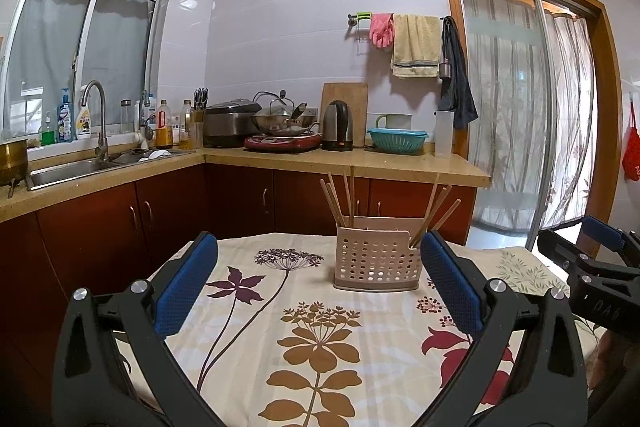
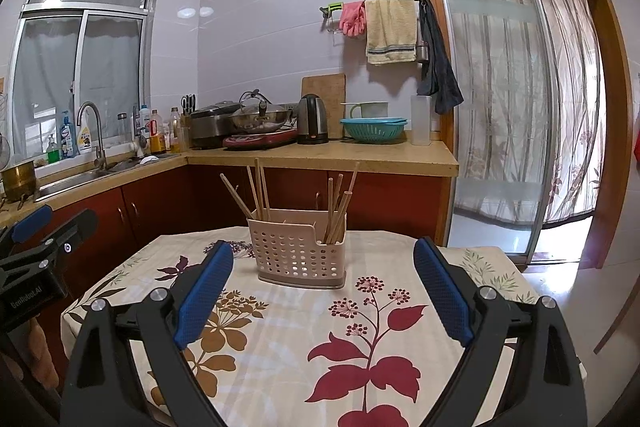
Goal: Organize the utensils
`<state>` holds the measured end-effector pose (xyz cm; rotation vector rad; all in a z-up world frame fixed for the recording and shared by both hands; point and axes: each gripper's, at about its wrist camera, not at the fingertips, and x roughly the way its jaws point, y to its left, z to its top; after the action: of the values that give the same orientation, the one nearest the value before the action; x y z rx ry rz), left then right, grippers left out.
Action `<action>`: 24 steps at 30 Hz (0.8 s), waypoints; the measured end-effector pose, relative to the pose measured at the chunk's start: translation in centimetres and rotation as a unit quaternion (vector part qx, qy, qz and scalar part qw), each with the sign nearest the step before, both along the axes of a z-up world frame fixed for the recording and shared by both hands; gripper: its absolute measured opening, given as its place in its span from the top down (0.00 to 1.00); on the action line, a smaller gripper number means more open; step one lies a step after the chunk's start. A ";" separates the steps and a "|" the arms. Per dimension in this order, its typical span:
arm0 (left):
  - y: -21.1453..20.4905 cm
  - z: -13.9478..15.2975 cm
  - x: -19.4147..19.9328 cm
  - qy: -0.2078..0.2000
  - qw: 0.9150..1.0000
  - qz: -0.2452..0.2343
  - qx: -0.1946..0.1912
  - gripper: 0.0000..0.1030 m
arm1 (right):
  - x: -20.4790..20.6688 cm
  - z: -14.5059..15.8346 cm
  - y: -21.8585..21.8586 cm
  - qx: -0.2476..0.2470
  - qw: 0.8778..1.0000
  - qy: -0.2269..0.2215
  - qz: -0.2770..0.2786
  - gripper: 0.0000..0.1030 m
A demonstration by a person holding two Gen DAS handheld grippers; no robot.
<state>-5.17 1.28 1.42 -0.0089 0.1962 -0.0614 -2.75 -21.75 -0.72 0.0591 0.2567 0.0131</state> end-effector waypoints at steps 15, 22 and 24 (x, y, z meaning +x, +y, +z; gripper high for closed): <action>0.0 0.0 0.0 0.000 1.000 0.000 0.000 0.04 | -0.1 0.0 0.0 0.001 1.000 0.000 0.000 0.13; -0.1 0.0 0.0 -0.001 1.000 -0.001 0.001 0.04 | 0.0 0.0 0.0 0.000 1.000 0.000 0.000 0.13; -0.3 0.0 0.0 -0.002 1.000 -0.002 0.001 0.04 | 0.0 0.1 0.0 0.000 1.000 0.000 0.000 0.13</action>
<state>-5.21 0.99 1.43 -0.0059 0.1927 -0.0645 -2.76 -21.71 -0.67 0.0592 0.2564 0.0130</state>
